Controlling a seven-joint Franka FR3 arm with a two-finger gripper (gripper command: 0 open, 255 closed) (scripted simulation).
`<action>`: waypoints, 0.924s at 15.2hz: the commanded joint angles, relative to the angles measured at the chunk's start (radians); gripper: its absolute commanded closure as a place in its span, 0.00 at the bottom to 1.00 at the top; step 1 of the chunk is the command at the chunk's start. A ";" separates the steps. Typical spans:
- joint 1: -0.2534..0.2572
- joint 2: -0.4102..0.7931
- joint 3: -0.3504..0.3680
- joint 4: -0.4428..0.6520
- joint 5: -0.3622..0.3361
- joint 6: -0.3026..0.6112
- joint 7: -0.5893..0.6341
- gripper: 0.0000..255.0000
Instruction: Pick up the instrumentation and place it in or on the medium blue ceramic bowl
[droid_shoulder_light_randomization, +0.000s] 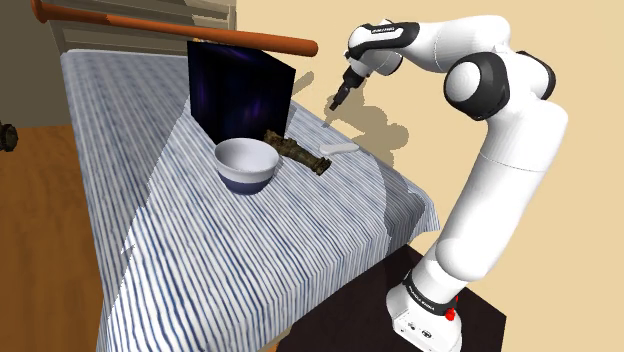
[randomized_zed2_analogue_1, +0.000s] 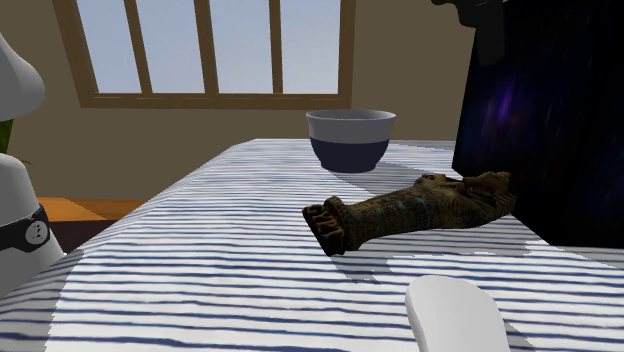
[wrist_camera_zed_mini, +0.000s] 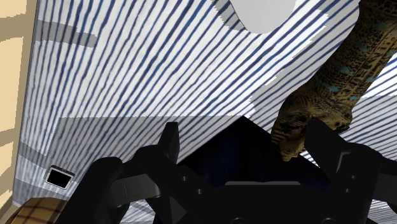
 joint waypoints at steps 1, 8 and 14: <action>0.000 0.000 0.000 0.000 0.000 0.000 0.000 1.00; 0.000 0.000 0.000 0.000 0.000 0.000 0.000 1.00; -0.025 0.051 0.007 0.006 -0.021 -0.041 -0.163 0.00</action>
